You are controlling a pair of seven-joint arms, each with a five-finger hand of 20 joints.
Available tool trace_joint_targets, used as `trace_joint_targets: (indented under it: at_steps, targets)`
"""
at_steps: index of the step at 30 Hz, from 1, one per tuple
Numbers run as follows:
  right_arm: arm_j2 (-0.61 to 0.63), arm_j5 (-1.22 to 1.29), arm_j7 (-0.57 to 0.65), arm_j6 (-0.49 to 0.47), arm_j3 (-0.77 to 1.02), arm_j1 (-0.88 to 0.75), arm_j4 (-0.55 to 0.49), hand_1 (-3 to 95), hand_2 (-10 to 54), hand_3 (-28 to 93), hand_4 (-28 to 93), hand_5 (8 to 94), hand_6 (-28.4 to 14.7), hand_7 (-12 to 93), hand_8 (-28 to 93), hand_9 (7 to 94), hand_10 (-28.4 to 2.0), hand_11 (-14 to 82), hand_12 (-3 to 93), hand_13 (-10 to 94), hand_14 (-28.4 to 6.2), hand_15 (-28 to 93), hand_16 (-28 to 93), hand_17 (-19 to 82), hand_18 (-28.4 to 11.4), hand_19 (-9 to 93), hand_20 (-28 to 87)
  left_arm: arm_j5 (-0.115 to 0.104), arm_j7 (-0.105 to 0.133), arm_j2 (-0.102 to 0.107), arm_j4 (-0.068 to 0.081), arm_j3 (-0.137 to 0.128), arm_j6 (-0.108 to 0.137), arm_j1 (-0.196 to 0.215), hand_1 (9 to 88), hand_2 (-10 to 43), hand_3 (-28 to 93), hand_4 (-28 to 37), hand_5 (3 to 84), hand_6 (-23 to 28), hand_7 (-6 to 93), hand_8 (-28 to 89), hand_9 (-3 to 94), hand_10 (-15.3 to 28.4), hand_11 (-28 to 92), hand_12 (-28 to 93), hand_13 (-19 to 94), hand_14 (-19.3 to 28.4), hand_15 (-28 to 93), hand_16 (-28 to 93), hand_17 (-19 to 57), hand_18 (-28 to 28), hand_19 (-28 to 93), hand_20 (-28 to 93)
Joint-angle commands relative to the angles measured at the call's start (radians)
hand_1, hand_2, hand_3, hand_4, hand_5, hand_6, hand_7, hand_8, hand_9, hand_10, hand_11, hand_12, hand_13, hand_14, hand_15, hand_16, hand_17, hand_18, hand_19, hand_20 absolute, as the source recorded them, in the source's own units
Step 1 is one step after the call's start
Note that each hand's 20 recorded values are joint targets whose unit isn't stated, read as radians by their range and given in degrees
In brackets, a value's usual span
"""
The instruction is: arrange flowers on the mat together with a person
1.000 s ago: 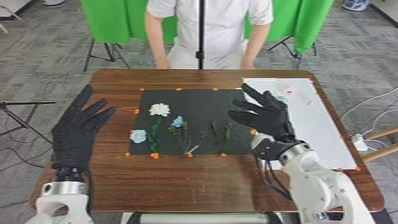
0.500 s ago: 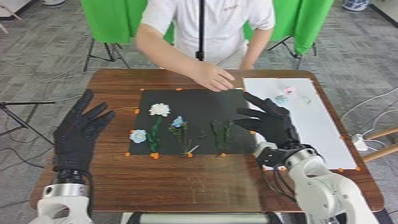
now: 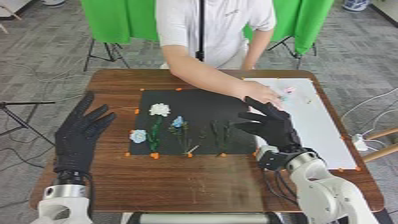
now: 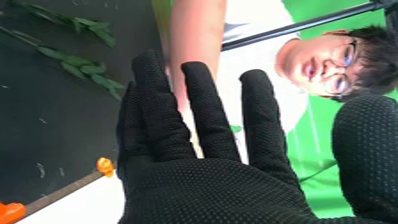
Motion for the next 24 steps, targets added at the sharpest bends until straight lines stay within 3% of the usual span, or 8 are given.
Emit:
trace_joint_targets:
  at_steps: [1,7,16,18,20,22,23,24]
  targets:
    - [-0.014,-0.005,-0.002,0.001,-0.009,0.001,0.001,5.6,16.4,82,-28,39.2,3.3,11,-13,46.5,-17.0,8.8,11.3,39,-22.4,27,15,2,-19.9,45,18,-0.009,0.003,-0.003,0.007,0.003,0.006,0.012,17.2,9.9,77,-28.3,31.9,4.8,9.0,-9,33.5,18.7,20,10,27,25.8,46,-8,-7.6,24.4,58,4]
    - [-0.021,-0.007,-0.003,-0.007,-0.012,0.008,0.004,5.6,16.5,82,-28,39.4,3.2,11,-13,46.7,-17.1,8.8,11.3,39,-22.3,28,14,2,-19.9,45,18,-0.015,0.012,0.002,0.006,0.005,0.014,0.013,17.3,9.9,77,-28.3,31.9,4.8,8.9,-9,33.6,18.7,20,10,27,25.8,46,-8,-7.5,24.4,58,4]
    - [-0.031,-0.005,0.004,-0.007,-0.02,0.006,0.004,5.8,16.5,82,-28,39.6,3.2,11,-13,46.9,-17.2,8.9,11.3,39,-22.3,28,14,2,-19.9,46,18,-0.006,-0.002,-0.013,0.01,0.001,-0.004,0.0,17.2,10.0,77,-28.3,31.9,4.8,8.9,-9,34.4,19.0,20,10,27,25.8,46,-8,-6.6,25.2,61,5]
    - [-0.035,-0.005,0.007,-0.01,-0.02,0.005,0.004,5.7,16.5,82,-28,39.6,3.2,11,-13,46.9,-17.2,8.9,11.3,39,-22.3,28,14,2,-19.9,46,18,-0.007,-0.019,-0.023,0.003,-0.014,-0.025,0.002,17.2,10.0,77,-28.3,31.9,4.8,8.9,-9,34.5,19.1,20,10,28,25.8,46,-8,-5.9,25.9,62,6]
    - [-0.038,-0.006,0.008,-0.012,-0.019,0.006,0.004,5.7,16.5,82,-28,39.7,3.2,11,-13,46.9,-17.2,8.9,11.3,39,-22.3,29,14,2,-19.9,46,18,-0.028,-0.056,-0.04,-0.016,-0.033,-0.049,0.006,17.3,10.1,77,-28.3,31.8,4.8,8.8,-9,34.5,19.1,20,10,28,25.9,46,-9,-5.4,27.5,63,5]
    - [-0.041,-0.007,0.007,-0.014,-0.019,0.007,0.004,5.7,16.5,82,-28,39.7,3.2,11,-13,46.9,-17.2,8.9,11.3,39,-22.3,29,14,2,-19.9,46,18,-0.03,-0.102,-0.071,-0.025,-0.064,-0.119,0.009,17.4,10.1,76,-28.3,31.7,4.8,8.6,-9,34.4,19.2,20,10,27,26.0,46,-8,-5.3,28.1,64,3]
    - [-0.042,-0.007,0.008,-0.013,-0.021,0.009,0.006,5.6,16.5,82,-28,39.7,3.2,11,-13,46.9,-17.2,8.9,11.3,39,-22.3,29,14,2,-19.9,46,18,-0.034,-0.129,-0.077,-0.035,-0.077,-0.137,0.011,17.7,10.3,76,-28.3,31.4,4.9,8.5,-9,33.9,19.3,20,10,27,26.1,45,-8,-5.1,28.3,65,1]
    - [-0.044,-0.007,0.008,-0.015,-0.021,0.01,0.007,5.6,16.5,82,-28,39.7,3.2,11,-13,46.9,-17.2,8.9,11.3,39,-22.2,29,14,2,-19.9,46,18,-0.019,-0.151,-0.087,-0.039,-0.084,-0.151,0.008,17.8,10.6,75,-28.3,31.1,4.9,8.4,-9,33.7,19.3,20,10,27,26.2,44,-8,-4.8,28.3,65,0]
